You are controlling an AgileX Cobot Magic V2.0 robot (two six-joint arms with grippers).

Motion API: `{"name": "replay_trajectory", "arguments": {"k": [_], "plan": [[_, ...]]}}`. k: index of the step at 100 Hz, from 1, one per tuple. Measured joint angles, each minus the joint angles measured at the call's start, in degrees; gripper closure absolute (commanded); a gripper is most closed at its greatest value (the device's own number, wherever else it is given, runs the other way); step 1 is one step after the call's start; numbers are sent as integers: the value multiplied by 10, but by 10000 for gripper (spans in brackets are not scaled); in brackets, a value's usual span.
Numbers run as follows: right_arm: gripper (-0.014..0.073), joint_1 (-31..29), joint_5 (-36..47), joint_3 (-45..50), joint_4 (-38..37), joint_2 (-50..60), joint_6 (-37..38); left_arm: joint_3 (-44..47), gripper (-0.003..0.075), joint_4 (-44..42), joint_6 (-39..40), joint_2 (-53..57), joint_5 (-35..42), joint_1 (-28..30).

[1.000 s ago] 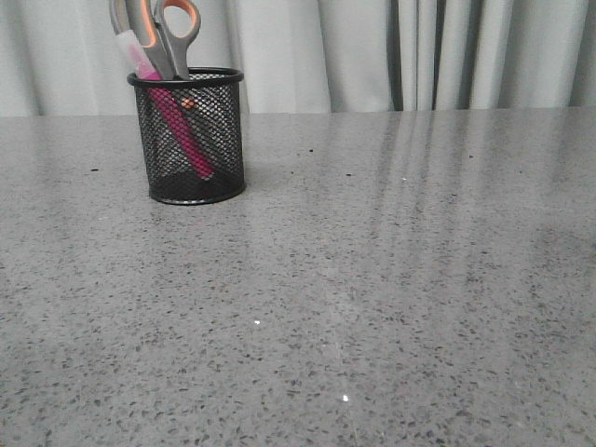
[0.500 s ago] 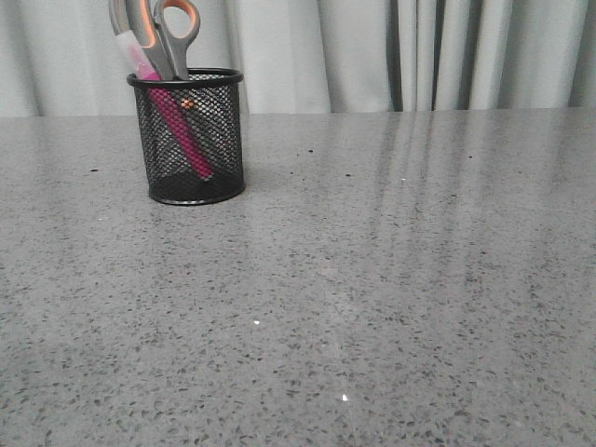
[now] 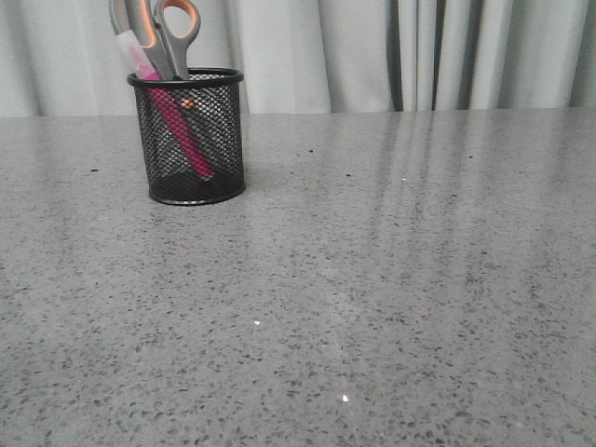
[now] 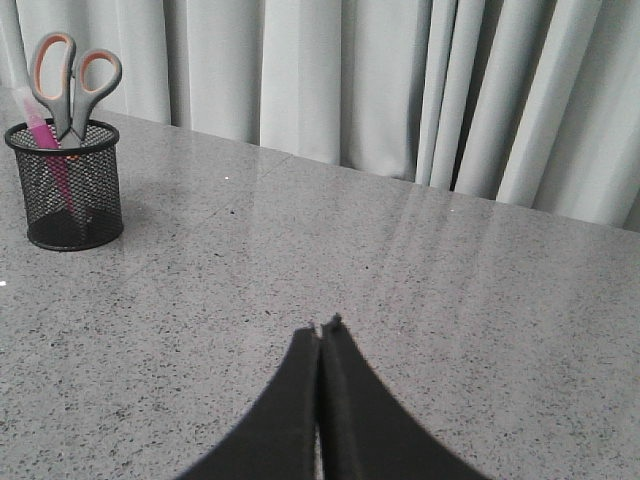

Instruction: Put pen and scissors into bin

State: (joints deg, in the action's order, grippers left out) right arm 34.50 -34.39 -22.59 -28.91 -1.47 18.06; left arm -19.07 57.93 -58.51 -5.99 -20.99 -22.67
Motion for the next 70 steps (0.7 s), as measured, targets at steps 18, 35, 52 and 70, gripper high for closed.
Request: {"name": "replay_trajectory", "arguments": {"k": [18, 35, 52, 70], "plan": [[662, 0, 0, 0, 0, 0, 0, 3, 739, 1, 0, 0, 0, 0], [662, 0, -1, 0, 0, 0, 0, 15, 739, -121, 6, 1, 0, 0], [662, 0, -1, 0, 0, 0, 0, 69, 739, -399, 265, 3, 45, 18], [662, 0, -2, 0, 0, 0, 0, 150, 739, -482, 411, 34, 82, 69]]}}
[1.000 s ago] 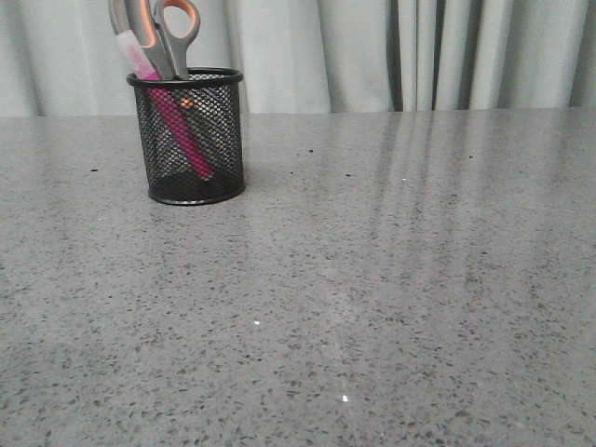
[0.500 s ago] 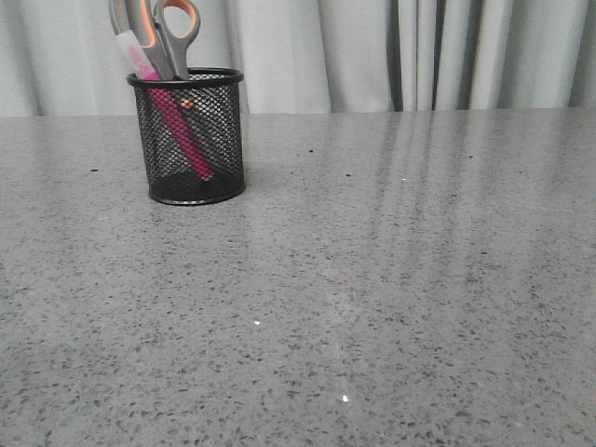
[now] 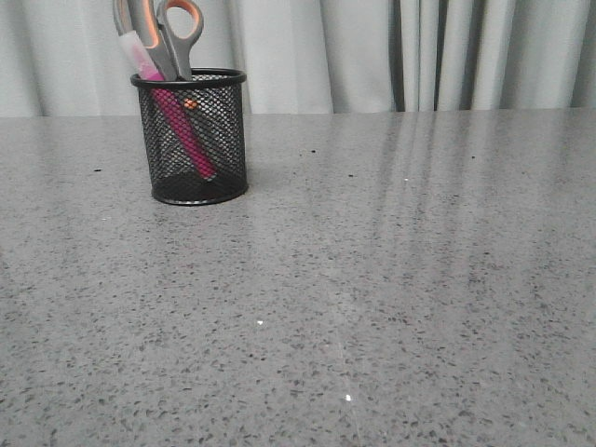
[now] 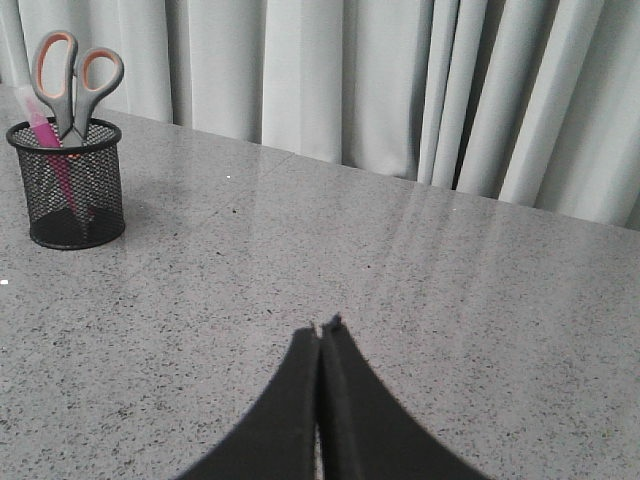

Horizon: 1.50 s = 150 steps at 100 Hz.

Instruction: Put pen and scissors into bin

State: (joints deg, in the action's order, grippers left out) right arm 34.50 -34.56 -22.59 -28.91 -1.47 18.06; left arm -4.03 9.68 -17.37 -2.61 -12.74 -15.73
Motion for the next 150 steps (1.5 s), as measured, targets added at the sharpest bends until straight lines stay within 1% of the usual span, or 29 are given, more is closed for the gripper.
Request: {"name": "replay_trajectory", "arguments": {"k": [16, 34, 46, 59, 133, 150], "plan": [[662, 0, 0, 0, 0, 0, 0, 40, 739, 6, 18, 28, -1, 45], [662, 0, -1, 0, 0, 0, 0, 40, 739, 5, 19, 28, -11, 99], [662, 0, -1, 0, 0, 0, 0, 40, 739, -17, 20, 28, -43, 121], [662, 0, -1, 0, 0, 1, 0, 40, 739, -25, 20, 28, -59, 123], [662, 0, -1, 0, 1, 1, 0, 40, 739, -28, 20, 28, -65, 124], [662, -9, 24, 38, 2, 1, 0, 40, 739, -28, 20, 28, -65, 124]]}}
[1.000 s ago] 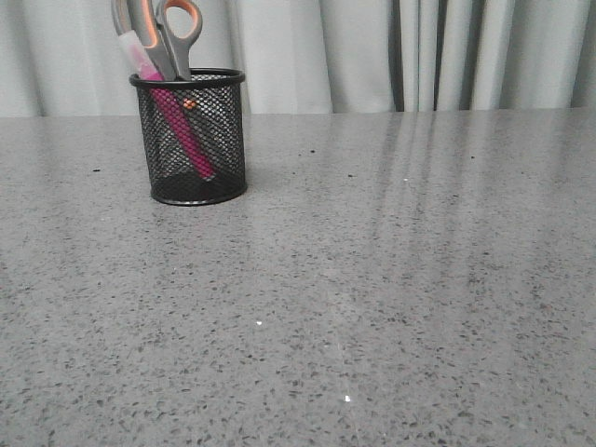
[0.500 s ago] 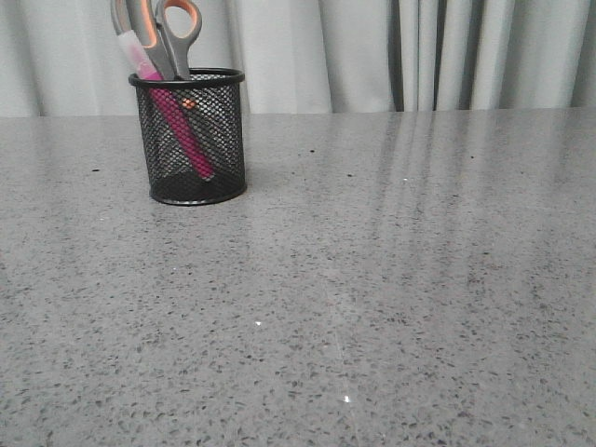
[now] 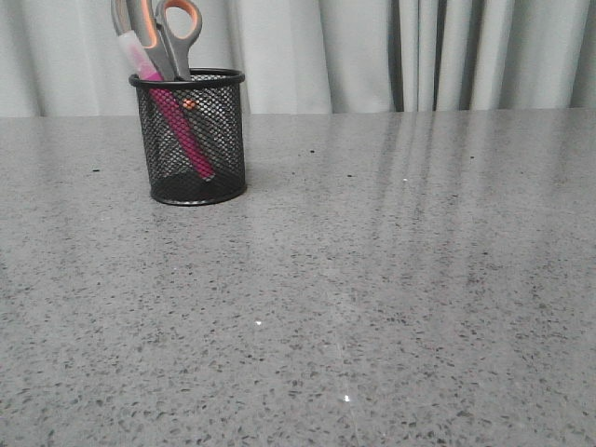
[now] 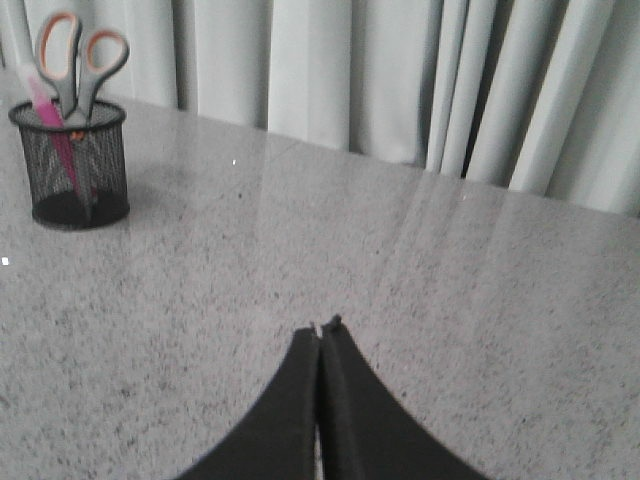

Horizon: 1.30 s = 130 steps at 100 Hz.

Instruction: Put pen and scissors into bin

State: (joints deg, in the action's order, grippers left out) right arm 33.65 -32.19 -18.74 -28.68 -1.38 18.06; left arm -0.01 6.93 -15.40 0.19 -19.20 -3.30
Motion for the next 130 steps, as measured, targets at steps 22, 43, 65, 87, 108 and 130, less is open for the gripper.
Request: {"name": "replay_trajectory", "arguments": {"k": [22, 43, 65, 87, 108, 130], "plan": [[662, -77, 5, 78, 71, 0, 0, 0, 739, 0, 0, 0, 0, 0], [662, -111, 19, 100, 158, 0, 0, 0, 739, 0, 0, 0, 0, 0], [662, -140, 67, 170, 240, 0, 0, 0, 739, 0, 0, 0, 0, 0], [662, -201, 101, 188, 264, 14, 0, 0, 739, 0, 1, 0, -1, 0], [662, -233, 126, 191, 269, 20, 0, 0, 739, 0, 1, 0, -1, 0], [662, -238, 126, 191, 269, 20, 0, 0, 739, 0, 1, 0, -1, 0]]}}
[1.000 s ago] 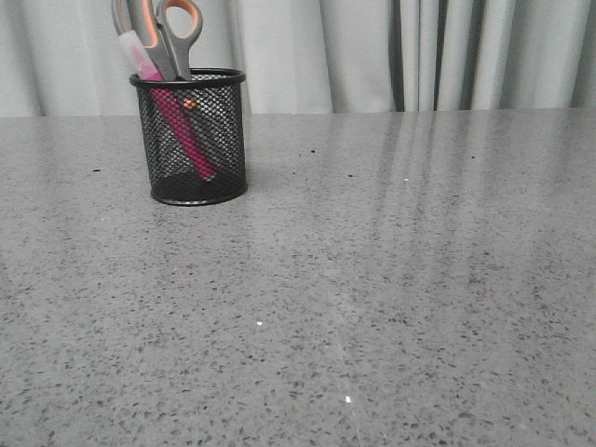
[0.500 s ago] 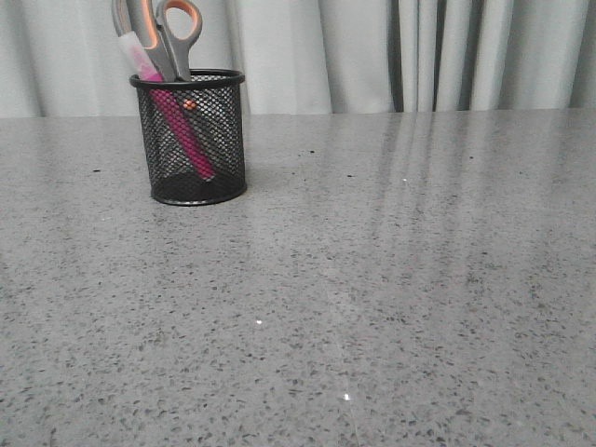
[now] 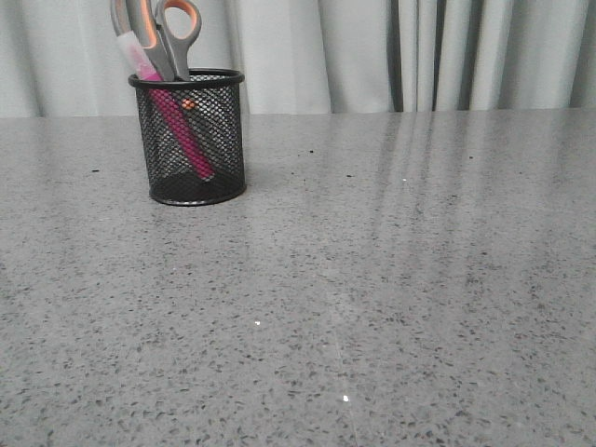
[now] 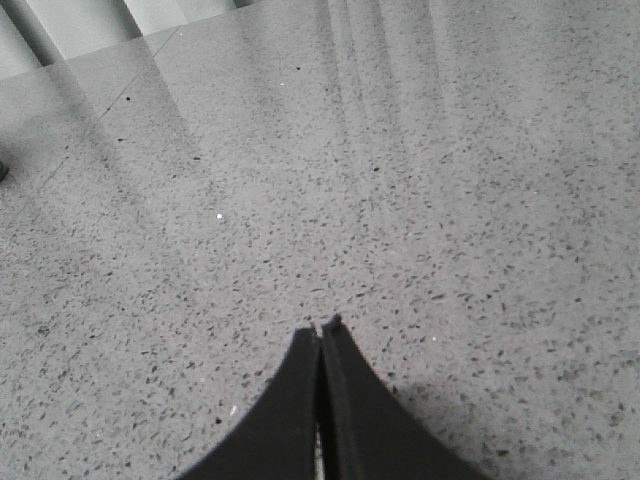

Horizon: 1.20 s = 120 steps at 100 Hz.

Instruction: Put pen and scissors into bin

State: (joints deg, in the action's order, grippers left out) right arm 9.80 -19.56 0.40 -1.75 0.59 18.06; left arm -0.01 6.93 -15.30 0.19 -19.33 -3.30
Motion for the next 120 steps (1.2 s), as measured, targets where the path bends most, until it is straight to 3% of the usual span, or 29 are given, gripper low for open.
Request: {"name": "replay_trajectory", "arguments": {"k": [67, 78, 93, 120], "plan": [[662, 0, 0, 0, 0, 0, 0, 0, 739, 0, 0, 0, 0, 0], [662, 0, 5, 1, -28, 0, -13, 0, 739, 0, 0, 0, 0, 0], [662, 0, 10, 1, -57, 0, -64, 0, 739, 0, 0, 0, 0, 0], [662, -39, 5, 1, 2, 0, -210, 0, 739, 0, 0, 0, 0, 0]]}}
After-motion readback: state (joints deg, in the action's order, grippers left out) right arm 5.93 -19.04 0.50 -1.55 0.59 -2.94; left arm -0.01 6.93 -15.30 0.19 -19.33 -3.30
